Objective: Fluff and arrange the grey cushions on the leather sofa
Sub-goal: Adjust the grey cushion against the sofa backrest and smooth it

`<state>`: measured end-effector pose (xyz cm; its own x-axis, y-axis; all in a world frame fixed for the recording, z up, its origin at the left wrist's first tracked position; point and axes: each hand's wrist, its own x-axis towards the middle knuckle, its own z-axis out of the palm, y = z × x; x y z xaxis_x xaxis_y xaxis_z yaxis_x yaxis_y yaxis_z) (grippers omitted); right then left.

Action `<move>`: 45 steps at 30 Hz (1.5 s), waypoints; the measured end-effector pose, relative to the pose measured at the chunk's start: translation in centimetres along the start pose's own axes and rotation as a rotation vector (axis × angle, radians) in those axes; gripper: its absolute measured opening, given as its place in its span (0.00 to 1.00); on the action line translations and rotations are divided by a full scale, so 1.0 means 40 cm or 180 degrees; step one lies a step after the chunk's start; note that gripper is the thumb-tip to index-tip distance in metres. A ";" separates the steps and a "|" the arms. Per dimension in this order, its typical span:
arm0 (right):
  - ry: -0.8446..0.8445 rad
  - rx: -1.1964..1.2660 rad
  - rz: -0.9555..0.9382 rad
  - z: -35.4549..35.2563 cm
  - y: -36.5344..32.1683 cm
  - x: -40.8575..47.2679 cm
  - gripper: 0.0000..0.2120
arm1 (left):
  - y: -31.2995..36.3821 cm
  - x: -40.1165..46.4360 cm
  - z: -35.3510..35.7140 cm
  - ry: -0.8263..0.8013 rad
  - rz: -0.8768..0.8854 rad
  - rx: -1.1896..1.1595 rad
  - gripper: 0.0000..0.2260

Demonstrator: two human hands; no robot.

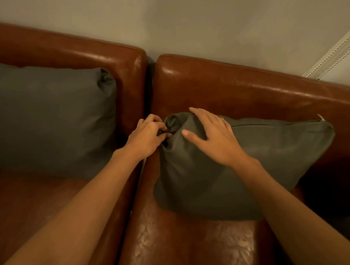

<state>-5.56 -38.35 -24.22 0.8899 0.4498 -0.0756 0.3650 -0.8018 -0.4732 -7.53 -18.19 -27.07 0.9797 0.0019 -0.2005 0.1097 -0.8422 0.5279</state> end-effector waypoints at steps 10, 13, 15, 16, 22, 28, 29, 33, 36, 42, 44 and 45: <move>0.0356 0.0052 -0.0332 0.011 0.026 -0.060 0.17 | 0.029 -0.044 0.015 0.0602 0.0341 0.0082 0.07; 0.0426 0.0089 -0.0360 0.017 0.032 -0.076 0.17 | 0.027 -0.052 0.019 0.0879 0.0789 0.0544 0.06; 0.0461 0.0128 -0.0392 0.020 0.029 -0.091 0.16 | 0.024 -0.051 0.007 0.1023 0.0949 0.0584 0.11; 0.0481 0.0139 -0.0409 0.022 0.027 -0.099 0.16 | 0.021 -0.047 0.000 0.1041 0.1053 0.0670 0.14; 0.0490 0.0114 -0.0352 0.023 0.018 -0.110 0.14 | -0.007 -0.024 0.002 0.1221 0.2293 0.1925 0.07; 0.0575 0.0421 -0.0318 -0.001 0.029 -0.124 0.16 | -0.001 -0.021 -0.035 0.0555 0.1377 -0.0467 0.09; 0.0631 0.0503 -0.0317 -0.008 0.030 -0.127 0.15 | 0.003 -0.022 -0.044 0.0453 0.1166 -0.0772 0.08; 0.0642 0.0656 -0.0254 -0.026 0.026 -0.132 0.16 | 0.026 -0.023 -0.072 0.0234 0.0597 -0.1668 0.06; 0.0724 0.0551 -0.0289 -0.026 0.024 -0.134 0.15 | 0.037 -0.017 -0.074 0.0157 0.0310 -0.1927 0.08; 0.1091 0.0152 -0.0448 -0.029 -0.038 -0.116 0.15 | 0.053 -0.009 -0.065 -0.0190 -0.0435 -0.3249 0.11; 0.1190 -0.0139 -0.0424 -0.016 -0.087 -0.099 0.19 | 0.052 -0.004 -0.065 0.0160 -0.0604 -0.3356 0.12; 0.1196 -0.0352 -0.0430 -0.003 -0.109 -0.090 0.21 | 0.052 -0.003 -0.064 0.0256 -0.0583 -0.3267 0.12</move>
<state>-10.34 -36.52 -21.77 0.8625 0.3953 0.3159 0.4942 -0.7920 -0.3583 -7.00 -18.55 -23.83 0.9378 0.1509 -0.3127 0.3107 0.0372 0.9498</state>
